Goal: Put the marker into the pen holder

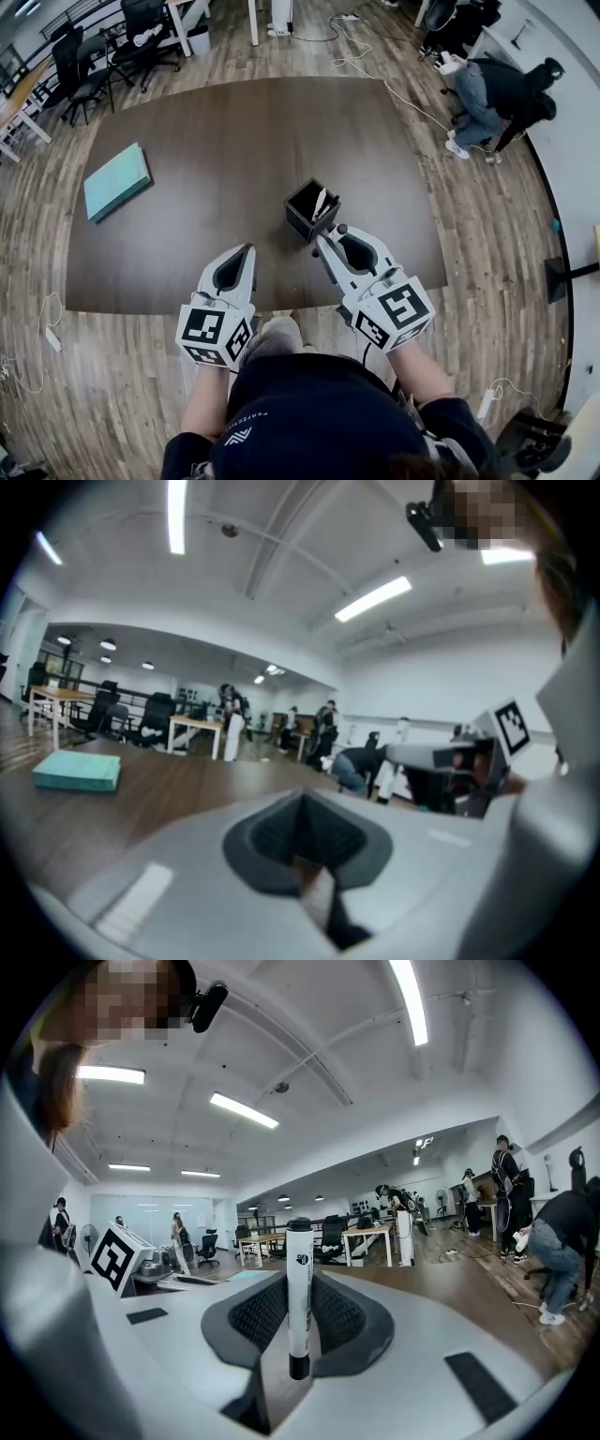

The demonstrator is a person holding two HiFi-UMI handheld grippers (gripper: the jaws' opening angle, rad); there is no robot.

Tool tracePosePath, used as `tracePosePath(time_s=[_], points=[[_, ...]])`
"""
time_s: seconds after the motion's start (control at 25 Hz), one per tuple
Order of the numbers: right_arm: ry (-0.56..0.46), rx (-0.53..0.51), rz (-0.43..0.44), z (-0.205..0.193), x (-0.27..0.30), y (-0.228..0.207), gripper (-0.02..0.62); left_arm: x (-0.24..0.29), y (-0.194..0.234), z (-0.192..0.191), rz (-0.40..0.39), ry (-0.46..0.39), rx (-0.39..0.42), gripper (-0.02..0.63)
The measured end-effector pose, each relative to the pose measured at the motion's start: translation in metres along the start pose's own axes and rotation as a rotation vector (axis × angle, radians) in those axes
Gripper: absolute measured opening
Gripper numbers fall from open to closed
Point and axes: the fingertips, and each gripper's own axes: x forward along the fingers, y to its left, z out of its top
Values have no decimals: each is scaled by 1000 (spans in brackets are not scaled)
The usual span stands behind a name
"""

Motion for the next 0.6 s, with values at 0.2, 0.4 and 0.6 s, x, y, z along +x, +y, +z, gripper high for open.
tracePosePath(time_s=[0.2,0.4,0.6], points=[[-10,10,-57,9,31,-28,71,33,23,9,-40,15,-7,6],[-15,19,-115,9,50,-47,71,57,40,12,-75,36,-8,6],[12,32,-177,-13,66,-67,71,80,47,6,-114,66,-13,6]])
